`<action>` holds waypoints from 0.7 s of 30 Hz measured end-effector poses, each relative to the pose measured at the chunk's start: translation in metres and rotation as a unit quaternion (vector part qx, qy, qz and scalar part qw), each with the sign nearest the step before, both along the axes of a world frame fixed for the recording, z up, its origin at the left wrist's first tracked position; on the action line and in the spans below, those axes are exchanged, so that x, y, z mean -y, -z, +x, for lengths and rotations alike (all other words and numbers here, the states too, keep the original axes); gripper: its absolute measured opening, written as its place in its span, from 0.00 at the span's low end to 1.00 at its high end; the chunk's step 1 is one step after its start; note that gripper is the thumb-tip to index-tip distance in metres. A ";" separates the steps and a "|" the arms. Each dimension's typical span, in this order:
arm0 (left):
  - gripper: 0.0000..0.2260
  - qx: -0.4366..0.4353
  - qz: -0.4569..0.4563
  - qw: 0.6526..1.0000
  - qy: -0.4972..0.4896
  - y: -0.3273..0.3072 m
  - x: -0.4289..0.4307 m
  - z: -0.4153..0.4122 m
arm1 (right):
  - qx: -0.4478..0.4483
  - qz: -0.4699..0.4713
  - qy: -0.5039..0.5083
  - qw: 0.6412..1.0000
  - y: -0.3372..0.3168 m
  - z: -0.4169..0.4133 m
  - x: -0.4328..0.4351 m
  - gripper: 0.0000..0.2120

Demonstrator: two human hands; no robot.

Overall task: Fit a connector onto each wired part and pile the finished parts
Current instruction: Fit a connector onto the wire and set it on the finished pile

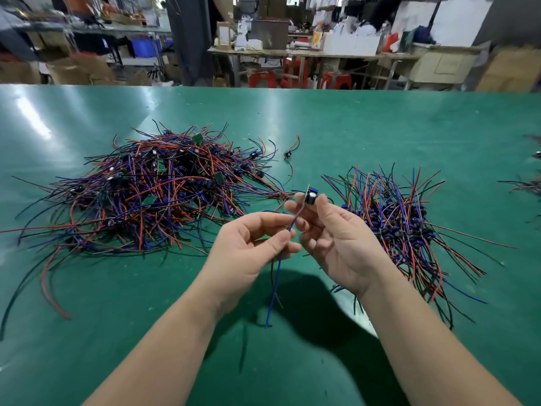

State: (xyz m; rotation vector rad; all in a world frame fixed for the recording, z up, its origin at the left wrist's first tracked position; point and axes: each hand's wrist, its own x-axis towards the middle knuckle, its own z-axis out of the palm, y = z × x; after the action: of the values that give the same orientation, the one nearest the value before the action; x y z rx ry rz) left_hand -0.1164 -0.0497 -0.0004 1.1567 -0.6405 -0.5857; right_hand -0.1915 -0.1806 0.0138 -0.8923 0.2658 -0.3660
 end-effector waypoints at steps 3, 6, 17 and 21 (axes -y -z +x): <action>0.10 -0.038 -0.013 0.999 0.017 0.000 -0.001 0.000 | -0.090 0.009 0.000 0.996 0.000 0.001 0.001 0.21; 0.08 -0.041 -0.009 0.999 0.016 -0.001 -0.002 -0.002 | -0.180 -0.005 0.004 0.984 -0.001 0.001 0.005 0.25; 0.03 -0.074 0.114 0.987 0.084 -0.003 -0.002 -0.004 | -0.057 -0.035 0.058 0.996 -0.005 -0.006 0.015 0.04; 0.13 -0.111 0.122 0.986 0.029 -0.004 0.001 -0.001 | -0.060 -0.139 0.056 0.987 0.001 -0.004 0.009 0.06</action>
State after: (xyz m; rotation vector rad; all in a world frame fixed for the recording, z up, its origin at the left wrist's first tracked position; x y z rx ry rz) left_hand -0.1175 -0.0511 0.0034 1.2805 -0.4189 -0.8481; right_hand -0.1957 -0.1897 0.0125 -1.1794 0.3835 -0.4626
